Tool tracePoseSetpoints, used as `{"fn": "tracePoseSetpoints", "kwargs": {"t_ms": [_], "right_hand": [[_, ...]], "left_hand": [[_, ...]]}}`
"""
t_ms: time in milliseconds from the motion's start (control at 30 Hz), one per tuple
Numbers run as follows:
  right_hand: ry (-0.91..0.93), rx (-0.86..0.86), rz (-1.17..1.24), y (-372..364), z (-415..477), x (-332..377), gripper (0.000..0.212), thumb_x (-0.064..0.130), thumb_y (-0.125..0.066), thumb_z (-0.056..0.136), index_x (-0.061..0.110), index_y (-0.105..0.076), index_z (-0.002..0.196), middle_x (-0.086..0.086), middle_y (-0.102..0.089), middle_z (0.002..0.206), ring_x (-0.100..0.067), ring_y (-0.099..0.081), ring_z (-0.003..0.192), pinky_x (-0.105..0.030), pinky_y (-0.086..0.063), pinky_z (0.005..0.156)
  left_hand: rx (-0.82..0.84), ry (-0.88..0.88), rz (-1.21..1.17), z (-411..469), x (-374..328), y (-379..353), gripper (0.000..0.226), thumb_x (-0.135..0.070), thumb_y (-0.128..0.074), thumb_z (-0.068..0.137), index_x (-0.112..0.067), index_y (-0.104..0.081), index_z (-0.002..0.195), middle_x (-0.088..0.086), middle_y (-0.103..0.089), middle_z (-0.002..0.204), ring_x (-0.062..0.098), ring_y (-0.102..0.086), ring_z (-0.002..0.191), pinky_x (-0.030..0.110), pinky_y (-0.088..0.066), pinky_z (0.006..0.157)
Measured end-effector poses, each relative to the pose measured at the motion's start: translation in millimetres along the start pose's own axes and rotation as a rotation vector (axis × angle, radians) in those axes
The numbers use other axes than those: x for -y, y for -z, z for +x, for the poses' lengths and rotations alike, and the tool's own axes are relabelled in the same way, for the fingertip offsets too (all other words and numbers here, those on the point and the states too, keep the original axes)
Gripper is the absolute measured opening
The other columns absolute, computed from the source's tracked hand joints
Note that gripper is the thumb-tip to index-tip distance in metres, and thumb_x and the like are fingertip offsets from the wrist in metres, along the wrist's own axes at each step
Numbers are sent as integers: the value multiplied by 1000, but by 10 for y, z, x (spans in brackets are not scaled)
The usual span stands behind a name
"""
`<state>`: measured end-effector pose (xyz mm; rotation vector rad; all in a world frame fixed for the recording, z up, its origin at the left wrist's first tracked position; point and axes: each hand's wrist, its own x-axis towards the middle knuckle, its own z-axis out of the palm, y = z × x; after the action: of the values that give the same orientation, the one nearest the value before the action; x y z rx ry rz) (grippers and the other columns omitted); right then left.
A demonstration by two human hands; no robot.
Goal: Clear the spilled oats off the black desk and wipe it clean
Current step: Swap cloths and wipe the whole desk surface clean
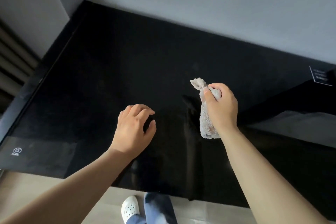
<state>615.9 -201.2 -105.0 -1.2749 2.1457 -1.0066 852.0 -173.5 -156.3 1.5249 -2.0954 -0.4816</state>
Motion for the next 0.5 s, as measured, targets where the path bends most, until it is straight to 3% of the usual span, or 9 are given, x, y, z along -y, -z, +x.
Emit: {"fn": "tracePoseSetpoints", "kwargs": {"t_ms": [100, 200, 500], "right_hand": [[4, 3, -2, -67, 349, -19, 14, 27, -55, 89, 23, -62, 101, 11, -62, 104, -4, -56, 93, -15, -40, 73], [44, -13, -23, -156, 810, -27, 16, 28, -55, 91, 22, -62, 104, 9, -61, 107, -5, -56, 95, -21, -43, 79], [119, -129, -27, -485, 2236, -31, 22, 29, -59, 91, 19, -61, 110, 5, -61, 113, -6, -52, 99, -20, -40, 82]], "left_hand": [[-22, -15, 30, 295, 87, -43, 26, -28, -52, 85, -15, -67, 101, -5, -62, 103, 17, -56, 95, 34, -43, 84], [-30, 9, 89, 649, 150, -99, 32, -34, -49, 85, -14, -67, 103, -4, -61, 106, 20, -56, 98, 34, -42, 85], [61, 58, 318, 1470, 370, -377, 54, -47, -43, 85, -11, -61, 120, 3, -54, 127, 26, -46, 116, 40, -33, 98]]}}
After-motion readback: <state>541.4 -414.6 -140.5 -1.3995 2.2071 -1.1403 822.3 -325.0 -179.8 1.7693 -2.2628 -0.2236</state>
